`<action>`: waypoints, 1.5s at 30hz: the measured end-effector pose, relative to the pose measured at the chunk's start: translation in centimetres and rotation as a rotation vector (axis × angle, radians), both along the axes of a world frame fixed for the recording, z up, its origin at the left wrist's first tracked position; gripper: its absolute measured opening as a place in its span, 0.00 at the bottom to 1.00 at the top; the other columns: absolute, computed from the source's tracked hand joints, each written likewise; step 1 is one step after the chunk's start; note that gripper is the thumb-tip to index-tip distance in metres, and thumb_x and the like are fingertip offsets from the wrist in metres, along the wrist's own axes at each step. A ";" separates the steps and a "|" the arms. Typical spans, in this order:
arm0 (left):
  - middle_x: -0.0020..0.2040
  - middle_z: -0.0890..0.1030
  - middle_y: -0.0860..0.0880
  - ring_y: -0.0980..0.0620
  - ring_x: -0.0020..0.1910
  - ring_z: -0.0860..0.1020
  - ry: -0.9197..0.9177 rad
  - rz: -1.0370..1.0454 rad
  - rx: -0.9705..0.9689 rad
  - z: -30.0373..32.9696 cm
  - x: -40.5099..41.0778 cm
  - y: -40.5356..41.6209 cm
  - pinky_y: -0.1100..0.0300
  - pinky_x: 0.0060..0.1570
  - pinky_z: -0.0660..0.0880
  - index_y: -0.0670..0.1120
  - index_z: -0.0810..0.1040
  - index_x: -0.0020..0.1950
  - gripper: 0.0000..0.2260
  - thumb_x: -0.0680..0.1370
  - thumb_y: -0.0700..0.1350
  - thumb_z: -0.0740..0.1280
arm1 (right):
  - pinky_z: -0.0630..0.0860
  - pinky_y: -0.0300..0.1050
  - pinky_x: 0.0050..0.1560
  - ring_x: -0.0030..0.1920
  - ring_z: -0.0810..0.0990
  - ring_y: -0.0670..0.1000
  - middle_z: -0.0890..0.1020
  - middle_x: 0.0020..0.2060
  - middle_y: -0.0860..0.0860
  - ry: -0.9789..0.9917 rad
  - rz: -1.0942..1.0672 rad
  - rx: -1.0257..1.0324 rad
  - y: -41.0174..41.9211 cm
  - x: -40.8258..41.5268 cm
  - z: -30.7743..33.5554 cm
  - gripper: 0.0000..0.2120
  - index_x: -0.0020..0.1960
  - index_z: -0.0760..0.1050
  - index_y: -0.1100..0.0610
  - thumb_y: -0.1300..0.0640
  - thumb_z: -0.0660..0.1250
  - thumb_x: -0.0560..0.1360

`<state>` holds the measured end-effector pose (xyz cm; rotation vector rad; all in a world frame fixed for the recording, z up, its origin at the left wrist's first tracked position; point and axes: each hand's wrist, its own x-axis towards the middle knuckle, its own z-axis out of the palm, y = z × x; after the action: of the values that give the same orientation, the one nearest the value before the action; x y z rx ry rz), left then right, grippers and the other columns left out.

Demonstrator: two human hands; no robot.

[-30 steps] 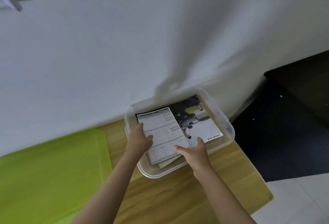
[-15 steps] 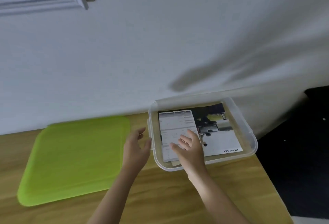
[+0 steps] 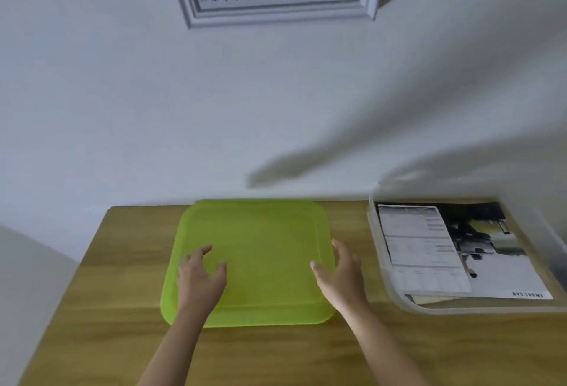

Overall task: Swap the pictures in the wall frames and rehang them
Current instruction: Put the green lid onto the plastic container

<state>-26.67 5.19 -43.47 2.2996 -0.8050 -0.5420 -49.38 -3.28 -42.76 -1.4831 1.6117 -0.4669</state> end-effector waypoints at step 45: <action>0.63 0.67 0.45 0.53 0.46 0.68 0.051 -0.248 -0.026 6.4 -21.2 -8.9 0.59 0.45 0.67 0.50 0.66 0.71 0.27 0.73 0.48 0.68 | 0.65 0.57 0.66 0.68 0.60 0.58 0.62 0.65 0.57 0.196 -0.308 -0.353 -8.2 -27.0 5.9 0.46 0.72 0.63 0.47 0.44 0.80 0.59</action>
<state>-47.85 -3.70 -37.07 2.1668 -1.0736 -0.6921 -76.35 -11.51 -36.81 -1.5780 2.0050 -0.8365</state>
